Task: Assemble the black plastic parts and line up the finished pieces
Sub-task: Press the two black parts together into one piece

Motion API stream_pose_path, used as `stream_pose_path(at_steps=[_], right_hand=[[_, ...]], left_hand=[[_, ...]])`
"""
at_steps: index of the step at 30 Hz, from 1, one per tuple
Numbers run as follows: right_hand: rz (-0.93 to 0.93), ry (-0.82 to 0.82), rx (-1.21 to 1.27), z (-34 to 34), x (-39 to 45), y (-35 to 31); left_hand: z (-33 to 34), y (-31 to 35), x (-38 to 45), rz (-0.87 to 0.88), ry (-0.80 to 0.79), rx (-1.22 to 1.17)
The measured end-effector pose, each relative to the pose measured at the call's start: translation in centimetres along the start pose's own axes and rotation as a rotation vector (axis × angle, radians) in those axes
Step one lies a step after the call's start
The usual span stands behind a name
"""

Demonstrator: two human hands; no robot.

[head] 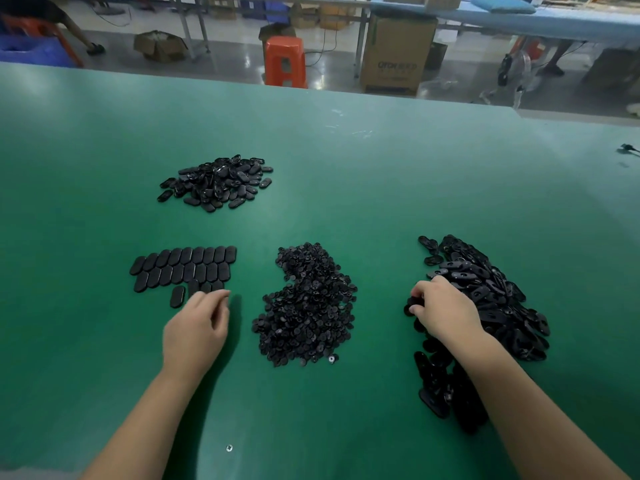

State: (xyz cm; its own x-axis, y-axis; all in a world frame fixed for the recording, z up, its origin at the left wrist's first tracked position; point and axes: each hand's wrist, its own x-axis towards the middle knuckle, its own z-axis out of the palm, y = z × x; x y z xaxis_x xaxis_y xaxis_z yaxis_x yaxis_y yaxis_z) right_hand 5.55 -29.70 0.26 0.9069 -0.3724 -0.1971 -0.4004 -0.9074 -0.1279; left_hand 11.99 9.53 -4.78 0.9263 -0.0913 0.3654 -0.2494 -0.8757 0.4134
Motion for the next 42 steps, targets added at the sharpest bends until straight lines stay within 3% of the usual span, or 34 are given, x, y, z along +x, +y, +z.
stream_pose_path(at_steps=[8, 11, 14, 20, 23, 37, 42], right_hand=[[-0.036, 0.101, 0.048, 0.0, -0.4, 0.5], [-0.08, 0.233, 0.166, -0.6, -0.9, 0.0], [-0.08, 0.304, 0.448, -1.4, -1.7, -1.4], [-0.008, 0.107, 1.247, 0.8, -3.0, -5.9], [0.065, 0.131, 1.418, 2.9, -2.9, -7.5], [0.022, 0.409, 1.095, 6.2, -2.6, -8.9], [0.029, 0.417, 1.127, 6.6, -2.8, -8.7]], left_hand=[[2.0, 3.5, 2.2, 0.006, -0.195, -0.043], [2.2, 3.5, 2.4, 0.011, -0.218, -0.039], [2.4, 3.3, 2.2, 0.023, -0.184, -0.059], [2.6, 3.2, 1.8, 0.046, -0.135, -0.083], [2.4, 3.3, 1.5, 0.071, -0.05, -0.113], [1.6, 5.1, 0.6, 0.157, 0.059, -0.311], [1.7, 10.4, 1.7, 0.13, -0.03, -0.551]])
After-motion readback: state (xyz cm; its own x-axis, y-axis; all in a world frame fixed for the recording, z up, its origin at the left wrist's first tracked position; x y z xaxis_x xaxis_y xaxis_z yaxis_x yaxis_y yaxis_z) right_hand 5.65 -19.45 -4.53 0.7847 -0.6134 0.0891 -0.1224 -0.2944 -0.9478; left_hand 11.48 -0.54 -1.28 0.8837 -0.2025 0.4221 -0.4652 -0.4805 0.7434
